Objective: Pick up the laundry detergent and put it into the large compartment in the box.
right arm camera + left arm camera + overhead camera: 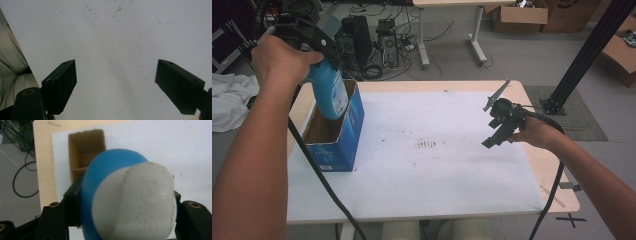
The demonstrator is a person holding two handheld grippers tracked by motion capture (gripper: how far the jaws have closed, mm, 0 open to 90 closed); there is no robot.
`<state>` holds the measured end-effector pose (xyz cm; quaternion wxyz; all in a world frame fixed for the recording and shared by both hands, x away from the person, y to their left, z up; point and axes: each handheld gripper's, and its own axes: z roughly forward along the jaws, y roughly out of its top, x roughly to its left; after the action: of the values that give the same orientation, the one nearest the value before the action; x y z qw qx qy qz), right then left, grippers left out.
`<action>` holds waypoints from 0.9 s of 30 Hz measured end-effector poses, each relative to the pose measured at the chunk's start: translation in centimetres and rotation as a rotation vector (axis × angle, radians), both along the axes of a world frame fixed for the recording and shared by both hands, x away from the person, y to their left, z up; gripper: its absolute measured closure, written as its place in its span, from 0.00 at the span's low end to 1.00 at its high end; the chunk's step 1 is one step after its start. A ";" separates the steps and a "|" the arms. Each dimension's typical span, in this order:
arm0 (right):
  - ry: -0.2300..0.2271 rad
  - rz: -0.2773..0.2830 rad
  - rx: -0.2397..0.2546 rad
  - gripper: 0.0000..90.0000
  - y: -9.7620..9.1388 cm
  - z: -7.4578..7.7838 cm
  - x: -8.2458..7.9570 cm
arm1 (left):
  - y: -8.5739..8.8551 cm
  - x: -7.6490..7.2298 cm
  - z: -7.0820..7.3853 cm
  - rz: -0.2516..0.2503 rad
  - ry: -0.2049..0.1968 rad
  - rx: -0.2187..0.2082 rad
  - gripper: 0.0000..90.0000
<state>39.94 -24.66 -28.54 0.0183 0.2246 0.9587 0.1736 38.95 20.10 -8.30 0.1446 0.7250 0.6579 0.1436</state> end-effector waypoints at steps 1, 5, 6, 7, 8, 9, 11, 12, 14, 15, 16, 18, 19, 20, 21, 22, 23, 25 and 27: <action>0.000 0.000 0.000 0.20 0.0 0.0 0.0 | 0.3 0.0 -0.3 0.001 0.000 0.012 0.42; 0.005 -0.004 -0.004 0.20 0.1 -0.2 0.1 | 1.0 0.2 -1.1 0.010 0.003 0.031 0.42; 0.005 -0.004 -0.004 0.20 0.1 -0.2 0.1 | 1.0 0.2 -1.1 0.010 0.003 0.031 0.42; 0.006 -0.001 -0.005 0.20 0.1 -0.2 0.1 | 1.4 0.2 -1.7 0.017 -0.001 0.027 0.42; 0.006 -0.001 -0.005 0.20 0.1 -0.2 0.1 | 1.4 0.2 -1.7 0.017 -0.001 0.027 0.42; 0.004 -0.004 -0.004 0.20 0.0 -0.1 0.1 | 1.8 0.2 -2.3 0.028 -0.002 0.018 0.42; 0.004 -0.007 -0.003 0.20 0.0 -0.1 0.1 | 2.0 0.3 -2.7 0.028 -0.002 0.016 0.42; 0.005 -0.010 -0.002 0.20 0.0 -0.1 0.1 | 2.1 0.3 -3.0 0.032 0.001 0.013 0.42; 0.004 -0.008 -0.004 0.20 0.0 -0.2 0.1 | 2.2 0.3 -3.8 0.035 0.007 0.015 0.42; 0.003 -0.010 -0.004 0.20 0.0 -0.2 0.1 | 2.2 0.4 -4.6 0.036 0.013 0.027 0.42; 0.003 -0.010 -0.004 0.20 0.0 -0.2 0.1 | 2.2 0.4 -4.6 0.036 0.013 0.027 0.42; 0.005 -0.015 -0.004 0.20 0.0 -0.2 0.1 | 2.4 0.5 -5.3 0.035 0.020 0.030 0.42; 0.004 -0.015 -0.006 0.20 0.0 -0.1 0.1 | 2.6 0.6 -6.0 0.034 0.025 0.026 0.42; 0.002 -0.015 -0.005 0.20 -0.1 -0.2 0.1 | 2.6 0.6 -6.0 0.034 0.025 0.026 0.42; 0.000 -0.013 -0.004 0.20 -0.1 -0.2 0.1 | 2.7 0.6 -6.8 0.038 0.029 0.025 0.42; 0.000 -0.013 -0.004 0.20 -0.1 -0.2 0.1 | 2.7 0.6 -6.8 0.038 0.029 0.025 0.42; 0.004 -0.019 -0.003 0.20 -0.2 -0.2 0.1 | 2.8 0.7 -7.2 0.038 0.031 0.025 0.42; 0.005 -0.019 -0.002 0.20 -0.3 -0.2 0.1 | 3.1 0.8 -8.3 0.051 0.020 0.026 0.42; 0.006 -0.022 -0.005 0.20 -0.4 -0.2 0.0 | 3.2 0.8 -8.7 0.052 0.018 0.026 0.42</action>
<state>39.97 -25.05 -28.73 0.0178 0.2356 0.9566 0.1704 39.72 23.27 -16.96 0.1254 0.7108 0.6758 0.1494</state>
